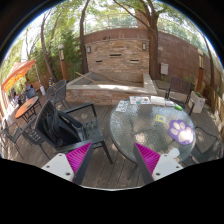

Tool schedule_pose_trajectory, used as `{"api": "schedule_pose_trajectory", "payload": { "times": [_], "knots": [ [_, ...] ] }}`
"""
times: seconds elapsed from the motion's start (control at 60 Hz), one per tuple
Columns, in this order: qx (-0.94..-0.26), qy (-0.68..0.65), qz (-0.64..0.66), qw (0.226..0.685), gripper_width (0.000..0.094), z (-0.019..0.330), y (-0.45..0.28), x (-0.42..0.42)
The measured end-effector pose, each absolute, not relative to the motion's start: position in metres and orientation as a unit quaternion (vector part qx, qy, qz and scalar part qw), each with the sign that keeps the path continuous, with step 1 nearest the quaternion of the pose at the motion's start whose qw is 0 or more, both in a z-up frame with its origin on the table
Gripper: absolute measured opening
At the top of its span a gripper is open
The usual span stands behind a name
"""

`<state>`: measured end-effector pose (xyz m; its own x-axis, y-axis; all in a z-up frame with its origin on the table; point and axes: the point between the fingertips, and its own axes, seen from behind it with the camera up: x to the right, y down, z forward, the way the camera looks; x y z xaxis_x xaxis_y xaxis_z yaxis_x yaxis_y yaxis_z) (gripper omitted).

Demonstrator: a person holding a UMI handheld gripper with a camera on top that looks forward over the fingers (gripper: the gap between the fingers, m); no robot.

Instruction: Arrange mouse

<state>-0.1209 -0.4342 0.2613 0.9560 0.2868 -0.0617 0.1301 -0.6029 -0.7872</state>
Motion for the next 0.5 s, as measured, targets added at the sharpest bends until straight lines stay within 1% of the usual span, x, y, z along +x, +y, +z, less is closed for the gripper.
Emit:
{"api": "schedule_pose_trajectory", "payload": {
  "times": [0.017, 0.033, 0.083, 0.1, 0.183, 0.25, 0.333, 0.5],
  "knots": [
    [-0.891, -0.117, 0.091, 0.43, 0.0836, 0.255, -0.435, -0.108],
    [-0.892, -0.115, 0.088, 0.427, 0.0836, 0.259, -0.436, -0.117],
    [-0.895, -0.111, 0.084, 0.424, 0.0834, 0.246, -0.44, -0.098],
    [-0.896, -0.109, 0.082, 0.422, 0.0835, 0.248, -0.442, -0.105],
    [-0.901, -0.101, 0.076, 0.415, 0.0834, 0.224, -0.454, -0.08],
    [-0.905, -0.094, 0.068, 0.41, 0.0833, 0.192, -0.463, -0.049],
    [-0.909, -0.081, 0.047, 0.406, 0.0833, 0.143, -0.464, 0.009],
    [-0.904, -0.057, -0.003, 0.424, 0.0831, 0.068, -0.436, 0.114]
  ]
}}
